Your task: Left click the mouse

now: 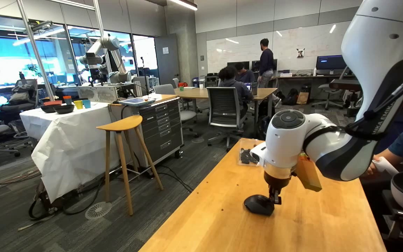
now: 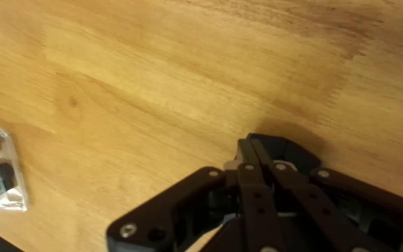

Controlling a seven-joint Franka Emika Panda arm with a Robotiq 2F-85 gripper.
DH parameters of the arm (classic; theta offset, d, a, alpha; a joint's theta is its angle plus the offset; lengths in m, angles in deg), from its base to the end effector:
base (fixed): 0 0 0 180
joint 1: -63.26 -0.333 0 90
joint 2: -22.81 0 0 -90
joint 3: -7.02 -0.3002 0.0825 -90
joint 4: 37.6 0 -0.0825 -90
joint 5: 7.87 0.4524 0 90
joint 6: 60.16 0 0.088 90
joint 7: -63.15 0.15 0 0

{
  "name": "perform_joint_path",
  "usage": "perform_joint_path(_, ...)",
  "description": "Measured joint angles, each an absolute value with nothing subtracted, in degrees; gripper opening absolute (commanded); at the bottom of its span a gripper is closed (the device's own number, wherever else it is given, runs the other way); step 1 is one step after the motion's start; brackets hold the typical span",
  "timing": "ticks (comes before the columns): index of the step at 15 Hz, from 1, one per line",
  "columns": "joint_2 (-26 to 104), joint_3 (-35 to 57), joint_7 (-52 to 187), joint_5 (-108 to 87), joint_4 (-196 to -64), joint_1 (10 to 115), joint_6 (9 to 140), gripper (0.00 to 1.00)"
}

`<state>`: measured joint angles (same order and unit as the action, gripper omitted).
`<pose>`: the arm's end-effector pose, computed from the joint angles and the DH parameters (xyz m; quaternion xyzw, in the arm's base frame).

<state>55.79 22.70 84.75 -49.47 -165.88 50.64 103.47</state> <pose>0.5457 -0.0277 -0.0028 0.9717 0.1543 0.0348 0.1752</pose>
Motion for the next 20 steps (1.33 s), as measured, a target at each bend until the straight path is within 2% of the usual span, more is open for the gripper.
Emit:
perform_joint_path(7,55.70,22.50,84.77,-48.92,-165.98,50.61,103.47,0.05)
perform_joint_path(13,50.37,16.27,79.78,-35.17,-167.64,52.18,99.80,0.05)
perform_joint_path(16,45.09,13.39,77.16,-28.60,-167.72,52.33,94.25,0.06)
perform_joint_path(20,37.42,10.00,75.32,-21.09,-165.90,52.79,77.84,0.07)
